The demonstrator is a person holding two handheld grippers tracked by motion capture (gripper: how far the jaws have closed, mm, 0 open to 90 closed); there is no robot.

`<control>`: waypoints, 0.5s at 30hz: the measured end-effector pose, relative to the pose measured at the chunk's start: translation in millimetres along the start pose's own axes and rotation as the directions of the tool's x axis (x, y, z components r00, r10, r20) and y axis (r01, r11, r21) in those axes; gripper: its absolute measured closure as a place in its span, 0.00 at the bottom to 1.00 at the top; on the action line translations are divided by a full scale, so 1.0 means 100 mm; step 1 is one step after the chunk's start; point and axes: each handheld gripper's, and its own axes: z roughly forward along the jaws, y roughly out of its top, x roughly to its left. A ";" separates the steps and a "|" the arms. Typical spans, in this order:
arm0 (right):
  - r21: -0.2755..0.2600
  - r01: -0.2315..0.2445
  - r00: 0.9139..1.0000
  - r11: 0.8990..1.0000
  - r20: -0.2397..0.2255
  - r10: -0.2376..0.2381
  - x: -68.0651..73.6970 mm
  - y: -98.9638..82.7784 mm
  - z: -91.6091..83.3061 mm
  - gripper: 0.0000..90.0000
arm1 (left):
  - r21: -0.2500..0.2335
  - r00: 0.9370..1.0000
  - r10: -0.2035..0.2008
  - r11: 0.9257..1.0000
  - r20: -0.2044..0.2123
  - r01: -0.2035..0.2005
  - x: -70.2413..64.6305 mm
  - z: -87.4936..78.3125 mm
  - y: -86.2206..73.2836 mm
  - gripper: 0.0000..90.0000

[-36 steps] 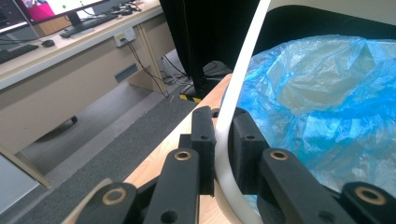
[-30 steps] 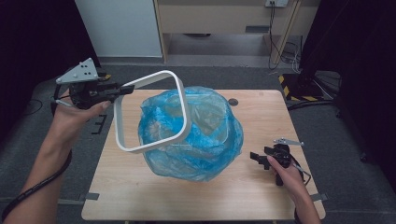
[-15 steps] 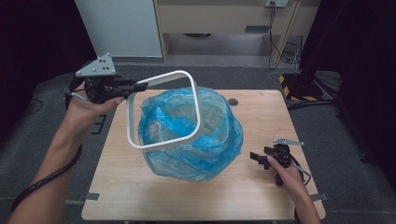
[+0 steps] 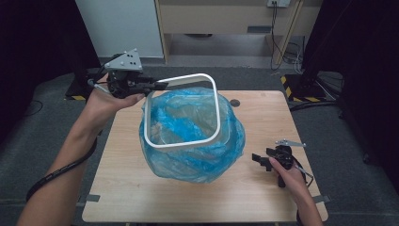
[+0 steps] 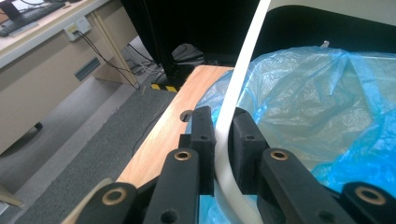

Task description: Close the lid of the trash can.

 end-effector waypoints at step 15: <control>0.003 0.003 1.000 1.000 0.002 -0.003 0.00 0.00 0.00 0.10 | 0.072 0.999 0.013 0.997 0.047 -0.016 0.01 0.22 0.12 0.90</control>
